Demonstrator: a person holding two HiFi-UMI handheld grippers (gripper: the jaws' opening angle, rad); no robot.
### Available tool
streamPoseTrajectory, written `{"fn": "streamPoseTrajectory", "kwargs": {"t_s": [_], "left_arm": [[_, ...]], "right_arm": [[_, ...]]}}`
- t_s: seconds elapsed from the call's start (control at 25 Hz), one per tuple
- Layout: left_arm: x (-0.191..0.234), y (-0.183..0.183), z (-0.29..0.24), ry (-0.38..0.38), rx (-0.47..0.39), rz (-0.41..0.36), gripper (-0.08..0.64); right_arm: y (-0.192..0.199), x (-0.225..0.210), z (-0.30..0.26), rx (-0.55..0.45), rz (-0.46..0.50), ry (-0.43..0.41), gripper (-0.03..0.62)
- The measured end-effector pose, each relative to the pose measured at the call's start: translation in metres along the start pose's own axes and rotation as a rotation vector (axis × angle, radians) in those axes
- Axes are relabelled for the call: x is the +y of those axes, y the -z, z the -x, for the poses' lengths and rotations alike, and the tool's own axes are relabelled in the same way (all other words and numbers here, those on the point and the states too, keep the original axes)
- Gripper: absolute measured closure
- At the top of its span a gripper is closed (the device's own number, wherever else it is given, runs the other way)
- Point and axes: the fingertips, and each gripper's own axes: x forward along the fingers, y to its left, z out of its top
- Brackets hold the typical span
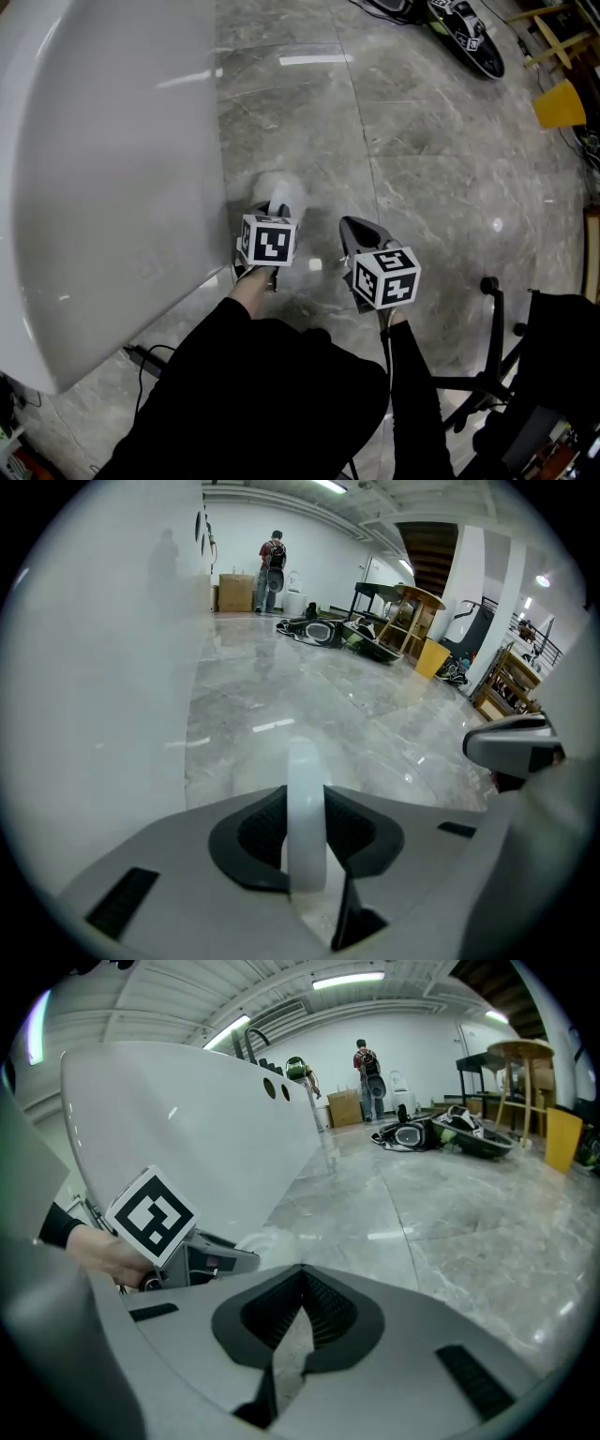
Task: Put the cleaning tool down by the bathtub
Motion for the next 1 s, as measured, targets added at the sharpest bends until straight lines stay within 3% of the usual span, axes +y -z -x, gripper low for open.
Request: {"fn": "streamPoseTrajectory", "kwargs": {"t_s": [0.44, 1.0], "left_arm": [[0.0, 0.009, -0.015, -0.002, 0.055, -0.013, 0.459], [-0.001, 0.011, -0.022, -0.014, 0.048, -0.026, 0.459]], "right_arm": [[0.001, -0.003, -0.004, 0.004, 0.02, 0.019, 0.591], [0.01, 0.0, -0.001, 0.009, -0.002, 0.04, 0.592]]}}
